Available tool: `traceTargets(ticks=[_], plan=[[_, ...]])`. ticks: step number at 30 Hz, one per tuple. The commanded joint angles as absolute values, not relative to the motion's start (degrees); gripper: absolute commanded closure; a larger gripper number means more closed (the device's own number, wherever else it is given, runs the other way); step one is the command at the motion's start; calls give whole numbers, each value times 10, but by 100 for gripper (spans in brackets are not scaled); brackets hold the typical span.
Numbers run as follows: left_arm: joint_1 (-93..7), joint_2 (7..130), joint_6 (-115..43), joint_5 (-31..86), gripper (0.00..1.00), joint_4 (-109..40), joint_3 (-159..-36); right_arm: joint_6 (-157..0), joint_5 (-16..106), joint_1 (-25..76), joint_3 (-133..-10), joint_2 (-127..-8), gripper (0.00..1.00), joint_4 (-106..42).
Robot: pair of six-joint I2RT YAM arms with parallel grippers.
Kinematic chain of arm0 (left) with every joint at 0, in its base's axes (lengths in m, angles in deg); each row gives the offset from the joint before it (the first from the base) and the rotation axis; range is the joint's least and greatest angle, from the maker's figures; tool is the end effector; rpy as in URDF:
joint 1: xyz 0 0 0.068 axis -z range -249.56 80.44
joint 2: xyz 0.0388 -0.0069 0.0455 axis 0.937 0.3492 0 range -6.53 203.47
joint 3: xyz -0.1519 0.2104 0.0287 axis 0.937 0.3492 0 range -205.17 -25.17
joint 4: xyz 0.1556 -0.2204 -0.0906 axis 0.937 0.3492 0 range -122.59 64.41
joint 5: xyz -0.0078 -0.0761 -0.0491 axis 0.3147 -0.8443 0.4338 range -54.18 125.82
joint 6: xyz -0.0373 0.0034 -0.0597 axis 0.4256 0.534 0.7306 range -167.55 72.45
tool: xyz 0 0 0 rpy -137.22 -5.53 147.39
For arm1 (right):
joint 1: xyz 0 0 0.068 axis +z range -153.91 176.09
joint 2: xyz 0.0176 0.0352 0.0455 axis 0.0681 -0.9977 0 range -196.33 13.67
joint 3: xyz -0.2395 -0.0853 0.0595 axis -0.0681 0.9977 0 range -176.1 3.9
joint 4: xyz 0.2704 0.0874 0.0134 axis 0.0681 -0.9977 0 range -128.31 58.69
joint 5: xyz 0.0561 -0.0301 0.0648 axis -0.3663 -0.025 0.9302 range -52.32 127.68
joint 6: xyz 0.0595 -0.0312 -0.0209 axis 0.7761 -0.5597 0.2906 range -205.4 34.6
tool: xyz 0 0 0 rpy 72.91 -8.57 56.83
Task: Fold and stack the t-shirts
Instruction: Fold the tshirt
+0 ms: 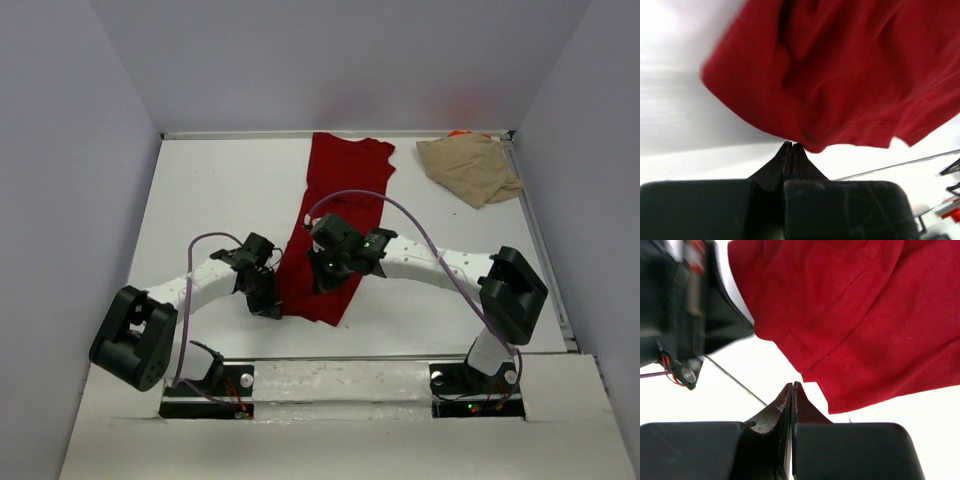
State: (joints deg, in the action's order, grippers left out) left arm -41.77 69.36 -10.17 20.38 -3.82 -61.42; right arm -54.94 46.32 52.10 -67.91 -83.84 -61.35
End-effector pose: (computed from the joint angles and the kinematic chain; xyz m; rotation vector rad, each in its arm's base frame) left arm 0.2160 -0.1311 0.1115 -0.1679 2.8985 -0.6296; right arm 0.2138 0.3327 0.1923 -0.6621 2.6344 0.7227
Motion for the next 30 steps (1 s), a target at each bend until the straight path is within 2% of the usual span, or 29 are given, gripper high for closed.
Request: traceTargets(ticks=[1,6,15,26,30], plan=[[-379,703,-85,181,100,-32,-589,-543,467,526,-698,-838,100,-620],[-341,648,-63,260,100,12,-639,-574,442,526,-697,-870,100,-613],[-334,535,-55,419,100,117,-752,-629,462,526,-768,-983,100,-618],[-334,545,-60,430,100,95,-748,-625,496,526,-841,-1051,100,-657],[-334,568,-76,449,100,102,-783,-580,503,531,-789,-1035,100,-649]])
